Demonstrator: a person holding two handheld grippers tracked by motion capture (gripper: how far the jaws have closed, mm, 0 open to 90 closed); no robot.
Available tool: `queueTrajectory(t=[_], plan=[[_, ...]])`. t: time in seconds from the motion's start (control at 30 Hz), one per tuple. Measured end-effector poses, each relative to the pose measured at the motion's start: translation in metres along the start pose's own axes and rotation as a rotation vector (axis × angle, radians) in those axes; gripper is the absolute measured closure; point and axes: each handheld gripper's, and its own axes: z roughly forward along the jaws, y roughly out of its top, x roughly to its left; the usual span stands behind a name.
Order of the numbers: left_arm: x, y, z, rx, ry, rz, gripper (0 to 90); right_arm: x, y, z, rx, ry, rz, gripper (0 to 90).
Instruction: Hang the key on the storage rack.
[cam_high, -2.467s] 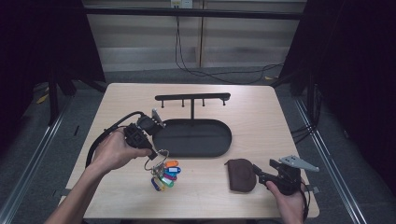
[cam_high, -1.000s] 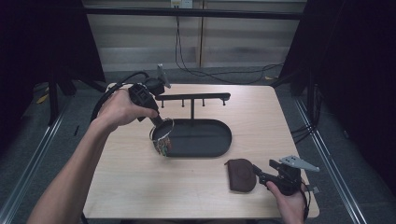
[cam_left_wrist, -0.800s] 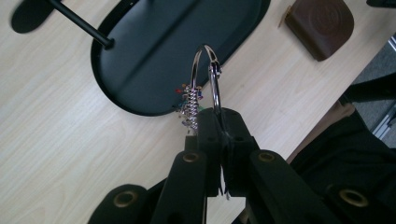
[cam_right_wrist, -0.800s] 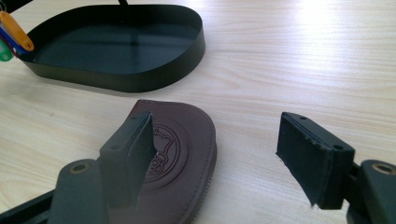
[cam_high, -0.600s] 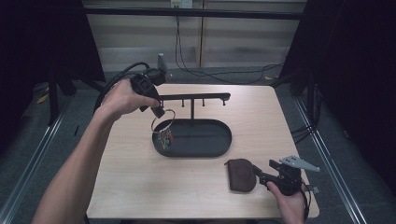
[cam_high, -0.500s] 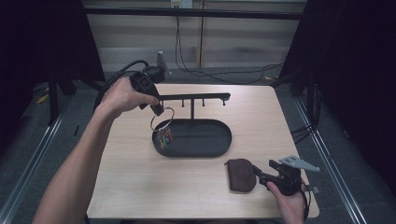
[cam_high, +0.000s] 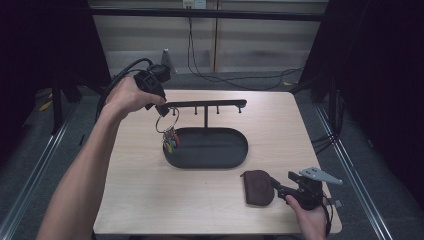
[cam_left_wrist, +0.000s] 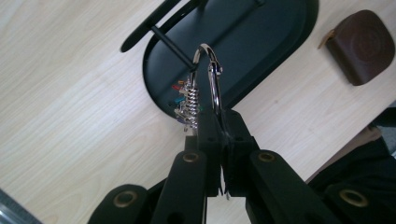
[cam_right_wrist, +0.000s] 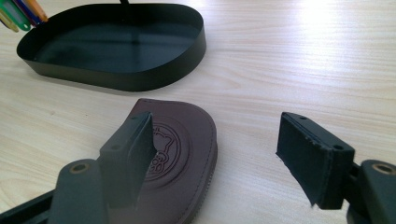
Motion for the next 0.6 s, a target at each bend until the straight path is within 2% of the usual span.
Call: queueTrajectory(t=[0.3, 0.43, 0.47, 0.53, 0.6], plan=[[0.006, 0.008, 0.008, 0.009, 0.037, -0.006, 88.0, 0.001, 0.000, 0.000, 0.000, 0.000, -0.003, 27.4], [0.005, 0.011, 0.013, 0.013, 0.036, 0.000, 87.9, 0.000, 0.000, 0.000, 0.000, 0.000, -0.005, 27.3], [0.005, 0.013, 0.016, 0.026, 0.060, 0.013, 87.9, 0.000, 0.000, 0.000, 0.000, 0.000, -0.004, 27.4], [0.007, 0.014, 0.018, 0.033, 0.078, 0.016, 88.0, 0.000, 0.000, 0.000, 0.000, 0.001, -0.005, 27.4], [0.009, 0.014, 0.020, 0.034, 0.078, 0.013, 87.9, 0.001, 0.000, -0.001, 0.001, 0.002, -0.007, 27.4]])
